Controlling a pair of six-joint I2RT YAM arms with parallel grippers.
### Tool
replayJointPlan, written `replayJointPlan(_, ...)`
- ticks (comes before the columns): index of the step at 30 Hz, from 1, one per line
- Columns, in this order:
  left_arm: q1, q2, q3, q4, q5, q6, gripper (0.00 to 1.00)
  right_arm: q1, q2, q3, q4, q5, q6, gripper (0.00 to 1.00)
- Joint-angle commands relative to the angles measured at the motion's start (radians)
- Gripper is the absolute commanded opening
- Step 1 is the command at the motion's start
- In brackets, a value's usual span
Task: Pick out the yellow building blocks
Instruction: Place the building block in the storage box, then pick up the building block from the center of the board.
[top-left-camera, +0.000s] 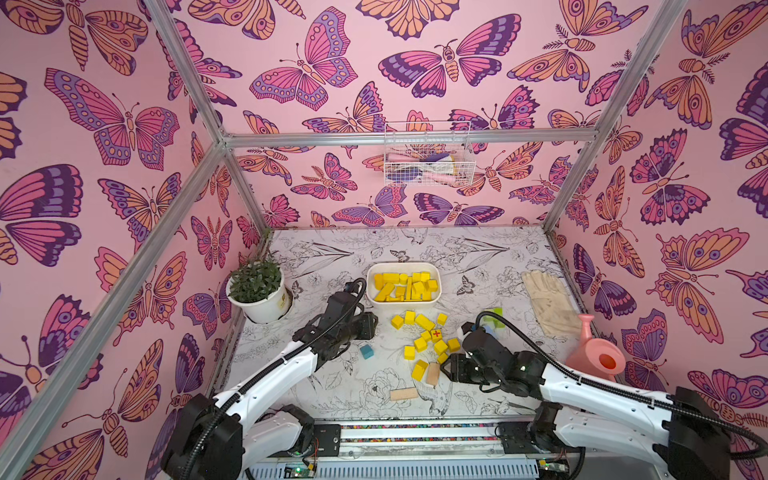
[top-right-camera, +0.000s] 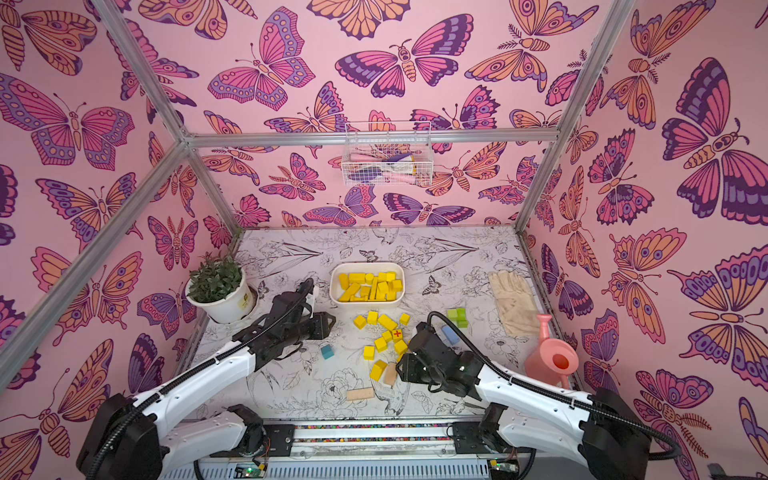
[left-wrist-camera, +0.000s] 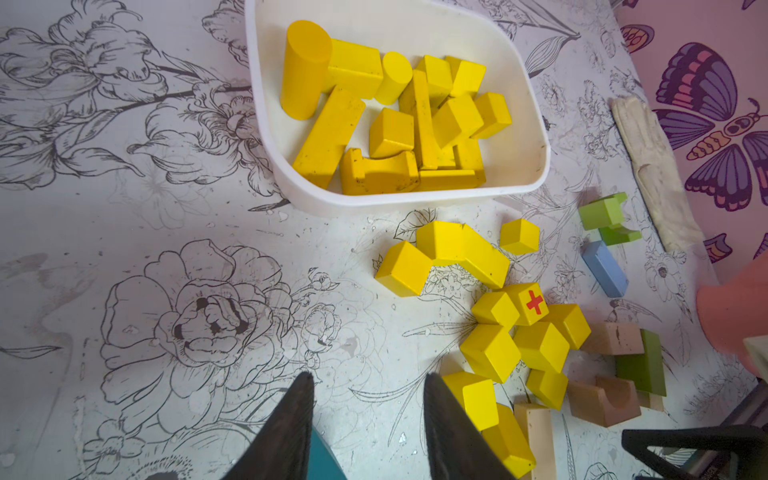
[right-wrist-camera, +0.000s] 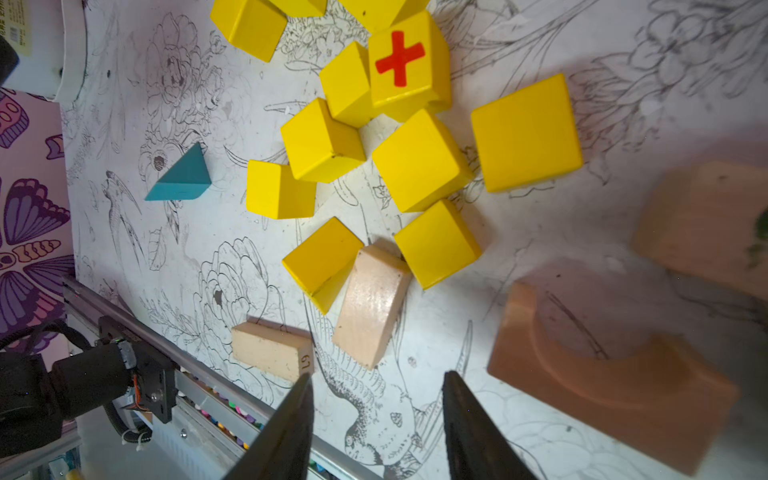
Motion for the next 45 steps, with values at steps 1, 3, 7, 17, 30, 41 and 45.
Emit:
replayJointPlan(1, 0.013, 0.014, -0.002, 0.023, 0.015, -0.002, 0.44, 0.051, 0.037, 0.076, 0.023, 0.069, 0.088, 0.51)
replayJointPlan(3, 0.023, 0.021, 0.0, 0.022, 0.025, -0.004, 0.43, 0.067, 0.071, 0.116, 0.009, 0.073, 0.09, 0.51)
replayJointPlan(7, 0.045, 0.021, -0.008, 0.029, 0.046, -0.015, 0.43, 0.074, 0.158, 0.169, 0.006, 0.041, 0.118, 0.51)
replayJointPlan(17, 0.083, -0.001, -0.031, 0.045, 0.08, -0.026, 0.43, 0.111, 0.323, 0.286, -0.059, 0.039, 0.267, 0.51)
replayJointPlan(30, 0.096, 0.01, -0.022, 0.035, 0.093, -0.028, 0.43, 0.121, 0.47, 0.449, -0.249, 0.095, 0.391, 0.54)
replayJointPlan(41, 0.108, 0.045, -0.007, 0.032, 0.113, -0.037, 0.43, 0.132, 0.596, 0.564, -0.379, 0.116, 0.421, 0.53)
replayJointPlan(45, 0.11, 0.065, 0.001, 0.032, 0.121, -0.036, 0.43, 0.136, 0.635, 0.579, -0.36, 0.089, 0.422, 0.53)
